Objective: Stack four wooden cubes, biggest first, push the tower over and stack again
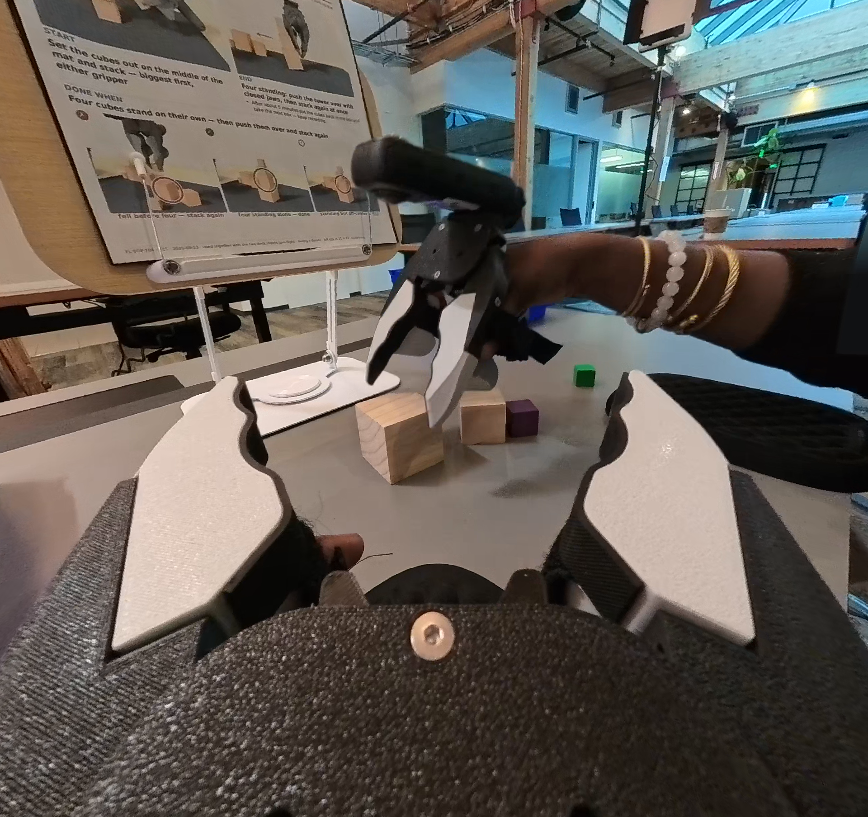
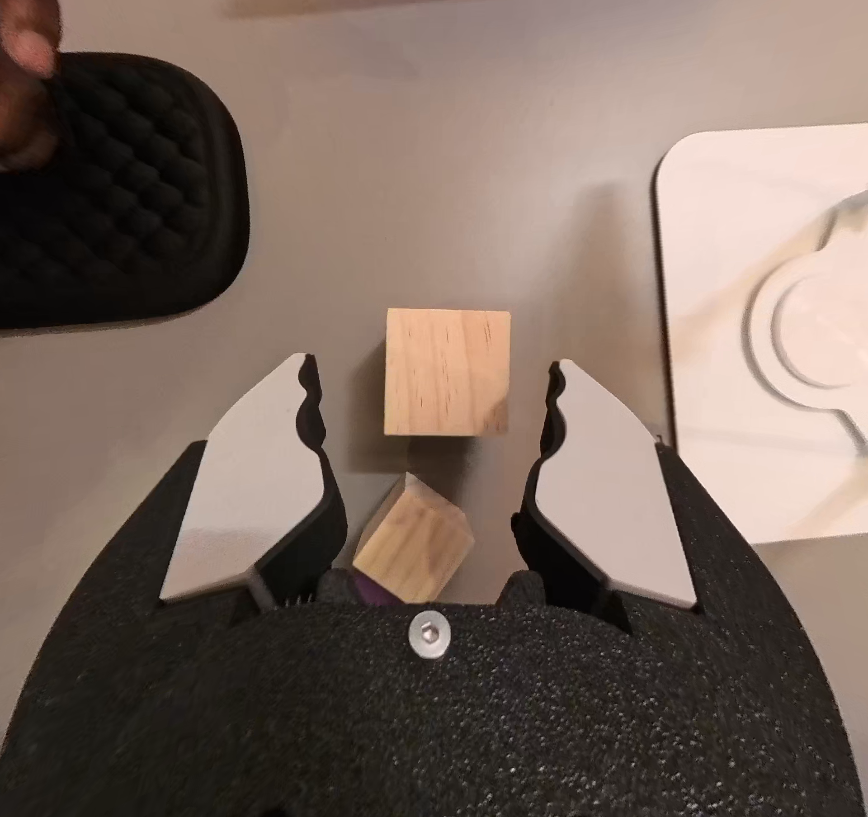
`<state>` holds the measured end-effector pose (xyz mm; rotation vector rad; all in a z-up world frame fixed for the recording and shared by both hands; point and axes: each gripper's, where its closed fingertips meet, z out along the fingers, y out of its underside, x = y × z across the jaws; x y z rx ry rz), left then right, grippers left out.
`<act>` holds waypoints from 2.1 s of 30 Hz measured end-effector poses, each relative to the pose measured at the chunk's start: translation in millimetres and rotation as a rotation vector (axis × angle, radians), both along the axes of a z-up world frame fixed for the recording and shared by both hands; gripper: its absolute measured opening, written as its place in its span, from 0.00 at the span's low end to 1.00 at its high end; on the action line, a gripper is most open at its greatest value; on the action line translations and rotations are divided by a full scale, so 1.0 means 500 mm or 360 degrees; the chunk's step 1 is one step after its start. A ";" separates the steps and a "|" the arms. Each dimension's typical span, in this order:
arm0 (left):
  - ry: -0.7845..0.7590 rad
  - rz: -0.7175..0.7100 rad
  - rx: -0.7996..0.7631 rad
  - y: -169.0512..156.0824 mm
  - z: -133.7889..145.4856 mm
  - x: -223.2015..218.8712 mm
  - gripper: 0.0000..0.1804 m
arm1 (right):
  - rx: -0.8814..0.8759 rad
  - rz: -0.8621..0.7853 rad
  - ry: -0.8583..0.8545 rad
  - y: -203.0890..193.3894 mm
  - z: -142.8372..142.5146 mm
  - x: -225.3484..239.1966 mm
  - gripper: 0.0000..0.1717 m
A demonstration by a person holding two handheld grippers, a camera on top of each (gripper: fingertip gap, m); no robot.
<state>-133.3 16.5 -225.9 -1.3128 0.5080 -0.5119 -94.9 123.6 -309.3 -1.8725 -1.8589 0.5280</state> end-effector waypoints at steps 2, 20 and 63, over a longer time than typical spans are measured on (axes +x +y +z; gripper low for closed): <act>-0.0009 -0.0005 -0.0004 0.000 0.000 -0.001 0.77 | -0.0016 0.0010 -0.0053 -0.001 -0.015 -0.005 0.53; -0.0026 -0.0013 -0.0015 0.001 0.000 -0.002 0.76 | -0.0015 0.0034 -0.0250 0.014 -0.051 -0.013 0.34; 0.0088 -0.0372 -0.0027 -0.034 -0.015 0.043 0.77 | -0.0016 0.0275 -0.0149 -0.236 -0.003 0.117 0.34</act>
